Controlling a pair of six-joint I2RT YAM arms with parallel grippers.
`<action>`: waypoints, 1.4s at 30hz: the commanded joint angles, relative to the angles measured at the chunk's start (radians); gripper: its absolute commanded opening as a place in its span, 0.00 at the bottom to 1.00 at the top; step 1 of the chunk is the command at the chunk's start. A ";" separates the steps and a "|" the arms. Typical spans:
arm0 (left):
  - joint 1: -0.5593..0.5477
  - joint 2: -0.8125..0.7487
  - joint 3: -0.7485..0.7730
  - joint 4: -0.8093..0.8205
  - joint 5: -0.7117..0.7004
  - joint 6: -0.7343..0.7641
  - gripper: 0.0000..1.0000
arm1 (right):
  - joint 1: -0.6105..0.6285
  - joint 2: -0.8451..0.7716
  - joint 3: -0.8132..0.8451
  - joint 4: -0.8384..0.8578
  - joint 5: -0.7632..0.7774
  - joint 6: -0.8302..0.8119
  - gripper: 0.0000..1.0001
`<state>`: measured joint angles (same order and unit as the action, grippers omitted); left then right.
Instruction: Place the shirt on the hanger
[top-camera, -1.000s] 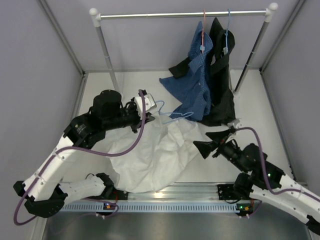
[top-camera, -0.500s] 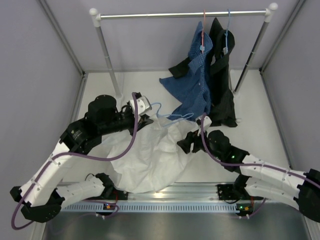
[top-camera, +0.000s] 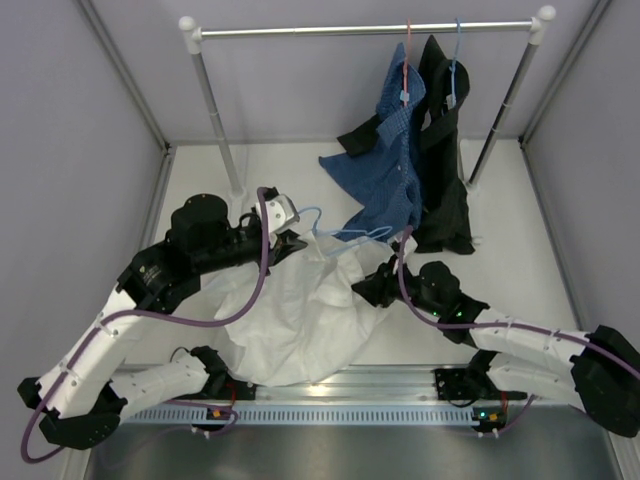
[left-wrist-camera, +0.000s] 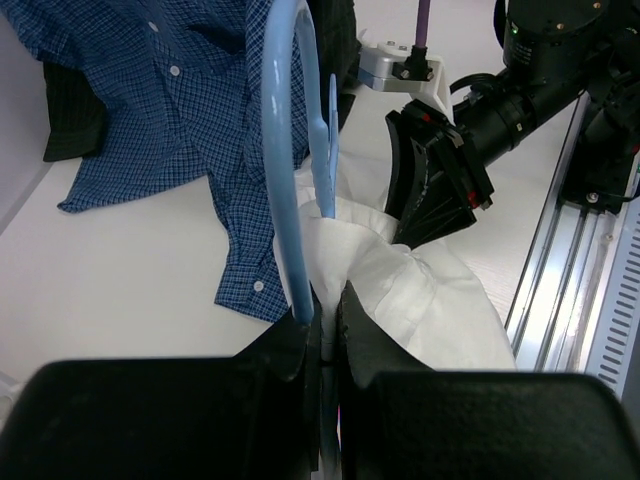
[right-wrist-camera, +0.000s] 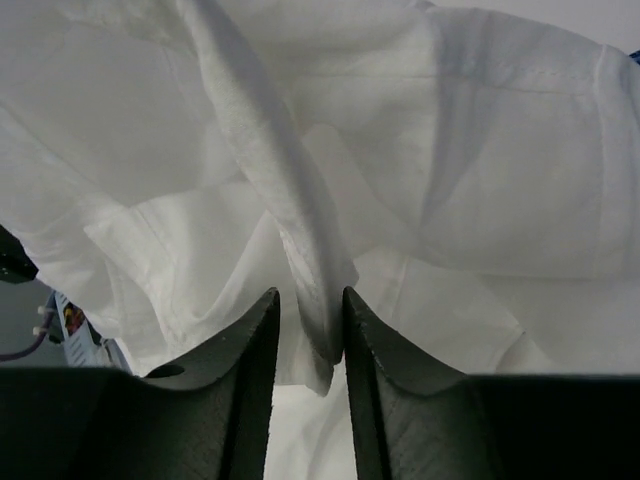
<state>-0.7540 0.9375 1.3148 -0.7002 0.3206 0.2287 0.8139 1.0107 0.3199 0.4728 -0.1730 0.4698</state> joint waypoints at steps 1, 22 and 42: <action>0.001 -0.016 0.009 0.094 -0.020 -0.025 0.00 | -0.005 -0.020 -0.025 0.142 -0.057 0.033 0.27; 0.001 -0.167 -0.161 0.117 0.009 0.015 0.00 | -0.321 -0.195 0.355 -0.690 0.135 -0.062 0.00; -0.001 0.004 -0.134 0.119 -0.310 -0.111 0.00 | -0.372 -0.195 0.559 -0.760 -0.339 0.001 0.00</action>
<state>-0.7544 0.9409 1.1145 -0.6270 0.1009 0.1810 0.4404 0.8696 0.8646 -0.3428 -0.3637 0.4004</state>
